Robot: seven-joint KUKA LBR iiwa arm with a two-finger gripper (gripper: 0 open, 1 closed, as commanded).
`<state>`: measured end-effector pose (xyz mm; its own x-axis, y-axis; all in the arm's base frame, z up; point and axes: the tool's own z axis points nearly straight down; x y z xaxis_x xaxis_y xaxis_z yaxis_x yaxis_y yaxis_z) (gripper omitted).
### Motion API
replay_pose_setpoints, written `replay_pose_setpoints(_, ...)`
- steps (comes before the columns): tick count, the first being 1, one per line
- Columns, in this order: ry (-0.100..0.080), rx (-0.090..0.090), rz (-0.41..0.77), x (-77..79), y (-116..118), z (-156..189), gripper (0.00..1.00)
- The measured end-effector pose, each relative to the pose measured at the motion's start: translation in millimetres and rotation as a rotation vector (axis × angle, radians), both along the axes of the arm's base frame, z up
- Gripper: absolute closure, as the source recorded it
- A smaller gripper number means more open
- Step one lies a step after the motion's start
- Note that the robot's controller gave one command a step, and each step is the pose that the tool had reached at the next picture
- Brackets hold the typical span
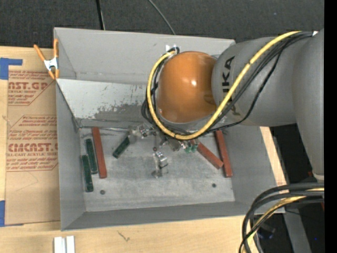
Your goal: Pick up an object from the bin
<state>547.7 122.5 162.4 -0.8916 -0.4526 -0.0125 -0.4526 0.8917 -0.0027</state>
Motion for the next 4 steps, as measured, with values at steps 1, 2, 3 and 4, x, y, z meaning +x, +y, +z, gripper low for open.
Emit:
replay_pose_setpoints(1,0.011,0.0,-0.19,14.5,6,-41,0.0)
replay_pose_setpoints(2,0.008,-0.002,0.017,29.7,19,-75,0.0)
replay_pose_setpoints(3,0.01,0.001,-0.102,44.6,51,-82,1.0)
replay_pose_setpoints(4,0.01,0.001,-0.102,44.5,51,-82,0.0)
